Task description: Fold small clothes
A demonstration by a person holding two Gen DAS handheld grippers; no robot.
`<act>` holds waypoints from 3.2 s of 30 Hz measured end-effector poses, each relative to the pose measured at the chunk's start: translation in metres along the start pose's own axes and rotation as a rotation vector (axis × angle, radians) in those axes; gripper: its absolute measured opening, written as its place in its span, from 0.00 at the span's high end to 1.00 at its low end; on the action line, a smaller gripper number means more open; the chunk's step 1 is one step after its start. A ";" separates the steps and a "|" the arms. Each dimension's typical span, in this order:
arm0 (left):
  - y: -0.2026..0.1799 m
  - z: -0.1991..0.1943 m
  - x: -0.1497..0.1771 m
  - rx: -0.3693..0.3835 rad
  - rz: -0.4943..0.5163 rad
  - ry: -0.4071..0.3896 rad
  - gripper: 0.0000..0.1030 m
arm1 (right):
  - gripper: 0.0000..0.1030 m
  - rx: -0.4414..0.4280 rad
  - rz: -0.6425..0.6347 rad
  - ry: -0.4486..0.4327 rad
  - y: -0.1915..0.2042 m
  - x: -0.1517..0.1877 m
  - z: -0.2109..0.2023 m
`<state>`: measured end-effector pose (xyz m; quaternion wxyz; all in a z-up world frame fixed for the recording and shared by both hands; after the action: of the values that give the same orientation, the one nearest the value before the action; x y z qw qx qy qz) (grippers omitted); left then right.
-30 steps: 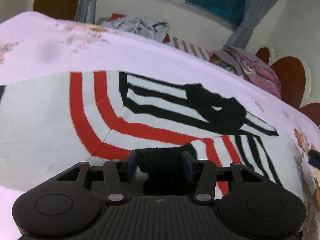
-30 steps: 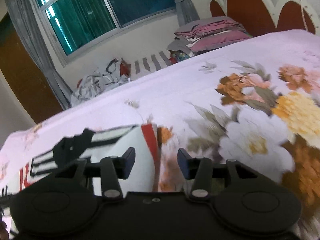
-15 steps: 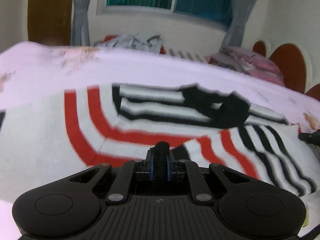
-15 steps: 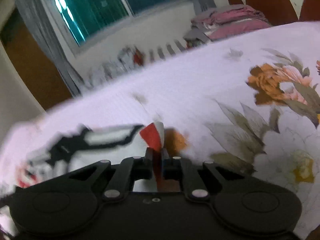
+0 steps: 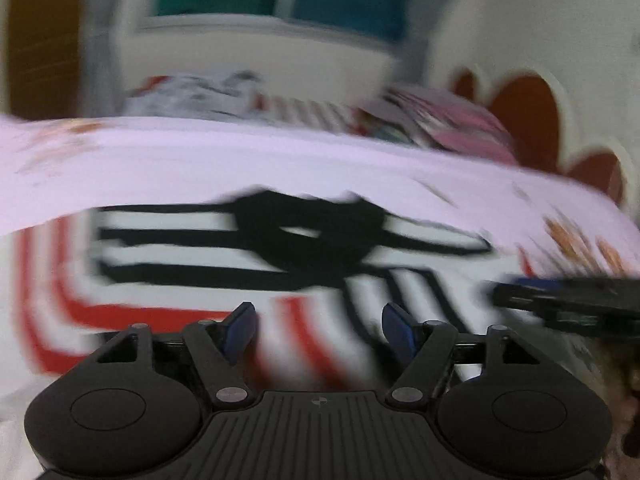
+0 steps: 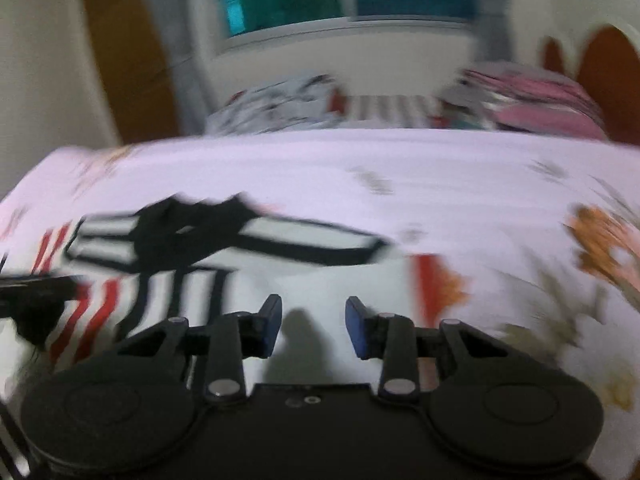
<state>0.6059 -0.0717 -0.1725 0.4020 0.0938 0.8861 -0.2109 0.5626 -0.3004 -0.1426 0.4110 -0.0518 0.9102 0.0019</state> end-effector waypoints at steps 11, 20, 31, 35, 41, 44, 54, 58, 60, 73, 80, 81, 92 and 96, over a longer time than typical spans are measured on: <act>0.016 0.023 -0.007 -0.117 0.124 0.112 0.33 | 0.85 0.169 0.103 0.098 -0.061 -0.017 0.032; -0.016 -0.002 0.022 -0.048 0.123 0.099 0.33 | 0.71 0.173 0.041 0.116 -0.026 0.002 -0.004; -0.001 -0.036 0.044 -0.034 0.164 0.102 0.33 | 0.70 0.269 0.018 0.109 -0.001 0.057 -0.073; 0.019 -0.053 0.045 -0.080 0.138 0.077 0.33 | 0.71 0.256 0.044 0.052 0.006 0.051 -0.094; 0.071 -0.074 0.049 -0.163 -0.015 0.036 0.33 | 0.71 0.271 0.099 0.090 0.006 0.060 -0.091; 0.080 -0.063 0.046 -0.172 -0.004 0.069 0.33 | 0.67 0.319 0.103 0.175 0.005 0.072 -0.073; 0.122 -0.120 0.052 -0.150 -0.161 -0.021 0.32 | 0.68 0.311 0.247 0.068 0.014 0.061 -0.109; 0.169 -0.172 0.068 -0.215 -0.244 -0.085 0.30 | 0.68 0.262 0.241 0.089 0.027 0.056 -0.105; 0.199 -0.201 0.079 -0.273 -0.319 -0.134 0.27 | 0.67 0.250 0.230 0.100 0.036 0.053 -0.100; 0.360 -0.285 0.138 -0.380 -0.815 -0.425 0.28 | 0.65 0.216 0.335 0.132 0.067 0.029 -0.065; 0.388 -0.274 0.124 -0.423 -0.844 -0.457 0.94 | 0.65 0.214 0.354 0.126 0.073 0.026 -0.068; 0.388 -0.275 0.120 -0.407 -0.819 -0.445 0.96 | 0.65 0.218 0.354 0.127 0.072 0.027 -0.070; 0.241 -0.174 -0.003 -0.113 -0.324 -0.309 0.96 | 0.64 0.243 0.413 0.110 0.047 0.034 -0.083; 0.180 -0.124 -0.026 -0.019 -0.218 -0.225 0.96 | 0.64 0.242 0.438 0.097 0.039 0.035 -0.089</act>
<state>0.5996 0.1448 -0.1339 0.4744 -0.0310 0.8423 -0.2539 0.4687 -0.2691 -0.1114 0.3598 0.1963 0.9119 -0.0206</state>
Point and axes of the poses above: each gripper's, at about its wrist camera, not at the fingertips, and z roughly the way its jaws point, y to its left, x to its underside, the point moved 1 cm from there along z, roughly the way its jaws point, and after that the axes turned 13 degrees about x, right-handed, at the moved point
